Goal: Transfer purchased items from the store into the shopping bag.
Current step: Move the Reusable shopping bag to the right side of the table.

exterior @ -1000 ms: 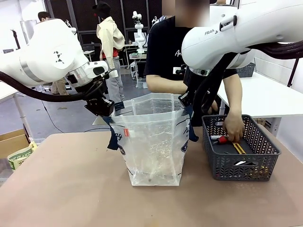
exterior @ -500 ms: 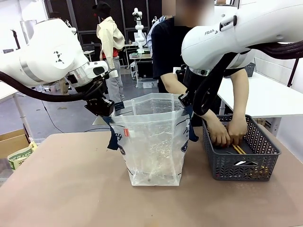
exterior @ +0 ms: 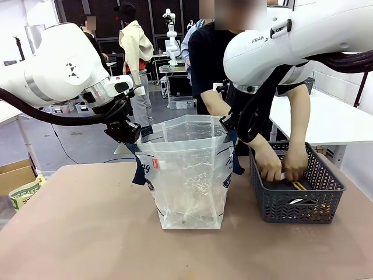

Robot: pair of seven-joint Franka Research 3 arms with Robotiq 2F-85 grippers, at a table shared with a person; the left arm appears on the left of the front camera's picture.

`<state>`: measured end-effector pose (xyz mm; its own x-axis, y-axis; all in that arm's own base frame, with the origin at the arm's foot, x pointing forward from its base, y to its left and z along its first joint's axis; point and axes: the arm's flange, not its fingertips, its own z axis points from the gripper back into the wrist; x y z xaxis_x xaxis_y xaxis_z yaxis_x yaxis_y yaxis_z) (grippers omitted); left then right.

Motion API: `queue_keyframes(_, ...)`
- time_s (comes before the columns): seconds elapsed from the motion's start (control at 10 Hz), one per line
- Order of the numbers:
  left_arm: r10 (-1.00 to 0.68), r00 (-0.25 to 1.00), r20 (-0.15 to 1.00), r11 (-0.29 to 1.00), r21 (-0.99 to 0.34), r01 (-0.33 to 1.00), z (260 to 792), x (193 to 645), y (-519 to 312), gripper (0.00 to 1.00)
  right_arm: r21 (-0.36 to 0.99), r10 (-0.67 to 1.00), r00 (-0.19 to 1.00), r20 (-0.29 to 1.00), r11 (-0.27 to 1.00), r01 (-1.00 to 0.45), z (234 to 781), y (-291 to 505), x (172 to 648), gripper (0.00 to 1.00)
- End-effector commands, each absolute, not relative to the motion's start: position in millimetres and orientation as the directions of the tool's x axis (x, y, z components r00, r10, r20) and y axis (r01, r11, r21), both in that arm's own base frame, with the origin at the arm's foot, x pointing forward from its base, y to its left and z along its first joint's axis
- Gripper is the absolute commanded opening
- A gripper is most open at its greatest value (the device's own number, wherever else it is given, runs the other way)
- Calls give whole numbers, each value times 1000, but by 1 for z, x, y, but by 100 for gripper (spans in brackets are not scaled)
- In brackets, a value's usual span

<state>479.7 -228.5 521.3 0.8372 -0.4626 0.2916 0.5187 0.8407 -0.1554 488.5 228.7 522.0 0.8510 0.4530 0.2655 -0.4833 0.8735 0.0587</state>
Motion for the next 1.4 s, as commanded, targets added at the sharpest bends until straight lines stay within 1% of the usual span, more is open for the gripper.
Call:
queue_keyframes(0.0,-452,842,294,846,-156,509,523,479,-228,0,59,452,852,266,874,-482,522,228,488,0)
queue_keyframes(1.3,-452,842,294,846,-156,509,523,479,-228,0,59,452,852,266,874,-482,522,228,488,0)
